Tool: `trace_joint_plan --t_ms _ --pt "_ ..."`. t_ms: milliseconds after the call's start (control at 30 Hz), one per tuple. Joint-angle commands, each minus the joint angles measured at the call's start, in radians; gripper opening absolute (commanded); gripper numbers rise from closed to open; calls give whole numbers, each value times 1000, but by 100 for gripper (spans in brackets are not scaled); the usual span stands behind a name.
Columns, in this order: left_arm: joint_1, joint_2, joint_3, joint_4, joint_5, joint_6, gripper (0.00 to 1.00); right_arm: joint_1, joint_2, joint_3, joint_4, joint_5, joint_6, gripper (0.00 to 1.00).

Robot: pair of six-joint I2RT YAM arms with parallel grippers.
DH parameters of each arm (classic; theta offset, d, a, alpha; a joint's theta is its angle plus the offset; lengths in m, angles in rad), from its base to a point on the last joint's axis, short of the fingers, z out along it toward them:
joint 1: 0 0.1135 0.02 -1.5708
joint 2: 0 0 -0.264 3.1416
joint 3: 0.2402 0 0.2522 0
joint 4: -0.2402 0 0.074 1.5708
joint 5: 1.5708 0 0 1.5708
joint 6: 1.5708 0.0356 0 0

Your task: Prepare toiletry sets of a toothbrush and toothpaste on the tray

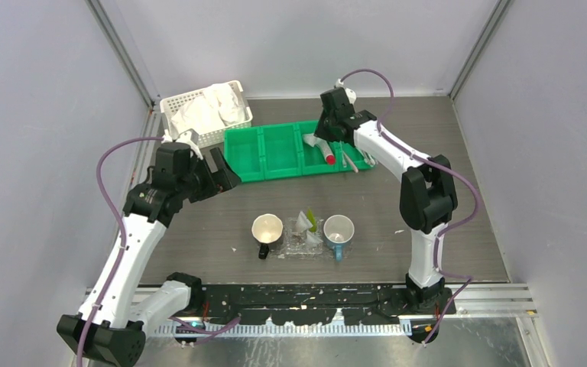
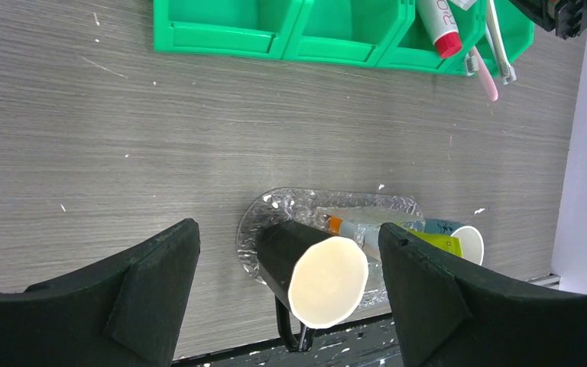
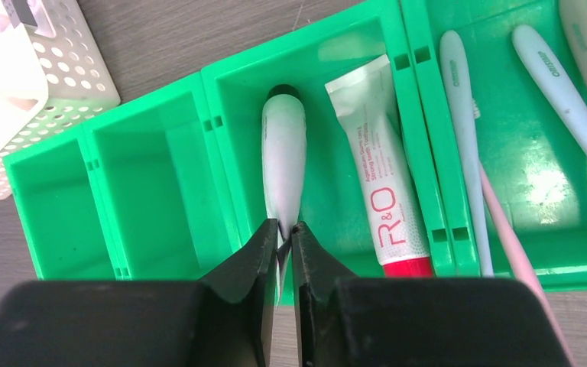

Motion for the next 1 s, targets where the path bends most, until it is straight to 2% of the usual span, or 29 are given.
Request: trace_joint_plan --t_ms 0,133,200,233,467,567,733,867,933,967 --pt "19 1 1 21 31 28 88 0 20 68 12 3 -14 18" --pt "27 5 -8 28 42 28 88 0 24 64 14 5 -14 14" --pt "30 5 -10 29 47 26 88 1 16 57 16 4 -15 3" --pt "31 3 -11 31 48 27 88 1 16 56 15 5 -17 1" --pt "35 -6 -13 26 54 25 87 0 -17 96 -42 -7 -59 1" --pt "37 -13 -12 22 53 24 87 0 -44 175 -133 -19 -118 1" --pt "38 -30 -16 19 54 14 87 2 -84 381 -398 -57 -225 1" --pt "38 -45 -23 18 61 3 88 7 -155 476 -552 -85 -276 1" --pt "38 -54 -24 14 64 1 91 10 -201 513 -623 -106 -296 1" --pt "38 -57 -24 9 62 1 97 11 -220 530 -659 -117 -305 1"
